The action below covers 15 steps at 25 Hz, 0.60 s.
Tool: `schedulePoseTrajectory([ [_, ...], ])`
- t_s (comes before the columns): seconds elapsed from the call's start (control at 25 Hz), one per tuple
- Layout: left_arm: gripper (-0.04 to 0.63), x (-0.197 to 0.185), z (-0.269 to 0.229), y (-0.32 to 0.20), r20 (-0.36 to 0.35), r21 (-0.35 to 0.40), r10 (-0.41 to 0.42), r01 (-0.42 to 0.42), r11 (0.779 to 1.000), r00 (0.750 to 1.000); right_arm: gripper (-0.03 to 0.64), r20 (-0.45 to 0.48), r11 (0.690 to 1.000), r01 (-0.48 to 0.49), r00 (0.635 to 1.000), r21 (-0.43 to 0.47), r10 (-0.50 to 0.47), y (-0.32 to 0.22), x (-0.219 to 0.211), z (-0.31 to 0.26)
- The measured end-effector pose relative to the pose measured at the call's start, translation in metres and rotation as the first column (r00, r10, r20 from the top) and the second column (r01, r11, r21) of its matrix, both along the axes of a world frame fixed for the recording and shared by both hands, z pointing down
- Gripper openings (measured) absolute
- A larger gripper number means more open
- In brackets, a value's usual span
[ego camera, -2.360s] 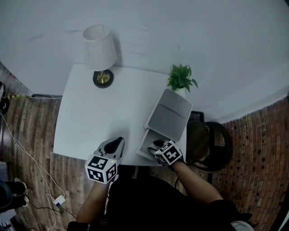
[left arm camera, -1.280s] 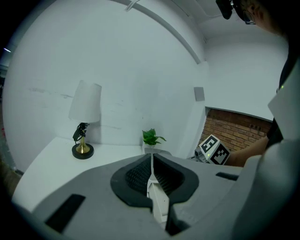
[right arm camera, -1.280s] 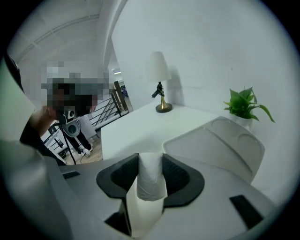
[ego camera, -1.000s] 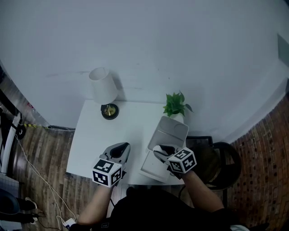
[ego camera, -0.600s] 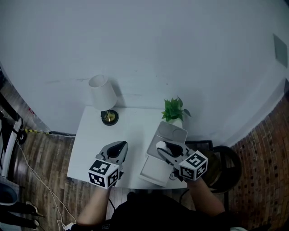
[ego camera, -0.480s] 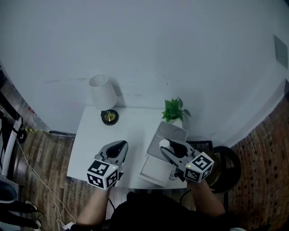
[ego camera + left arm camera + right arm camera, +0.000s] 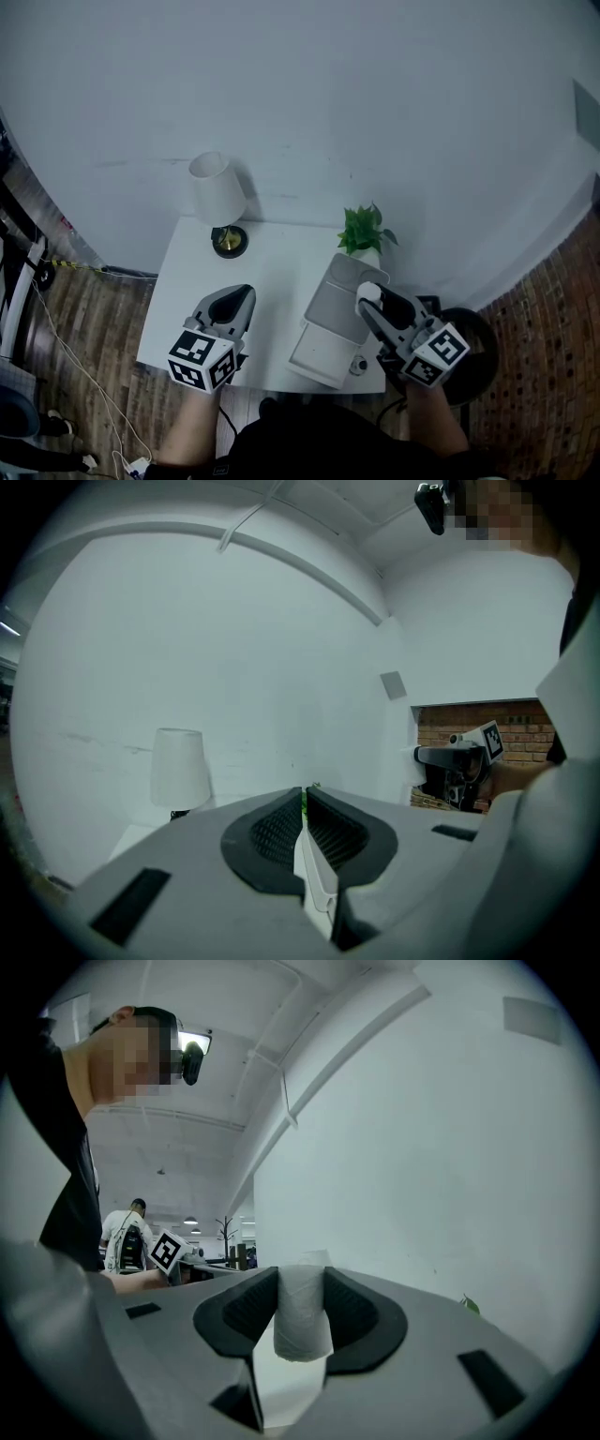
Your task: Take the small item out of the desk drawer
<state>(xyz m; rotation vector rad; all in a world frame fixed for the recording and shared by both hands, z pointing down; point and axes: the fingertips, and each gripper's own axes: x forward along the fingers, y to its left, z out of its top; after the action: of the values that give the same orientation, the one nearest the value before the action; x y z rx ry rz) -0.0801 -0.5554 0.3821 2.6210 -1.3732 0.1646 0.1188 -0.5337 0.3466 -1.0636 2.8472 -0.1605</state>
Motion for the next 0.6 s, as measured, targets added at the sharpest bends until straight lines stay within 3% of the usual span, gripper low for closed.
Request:
schedulePoseTrajectory([
  [0.6,0.021,0.016,0.009,-0.001,-0.004,-0.031,0.004,-0.004,0.999,1.0,0.15,-0.032,1.0,0.0,0.999,-0.027,-0.001,0.007,0.014,0.016],
])
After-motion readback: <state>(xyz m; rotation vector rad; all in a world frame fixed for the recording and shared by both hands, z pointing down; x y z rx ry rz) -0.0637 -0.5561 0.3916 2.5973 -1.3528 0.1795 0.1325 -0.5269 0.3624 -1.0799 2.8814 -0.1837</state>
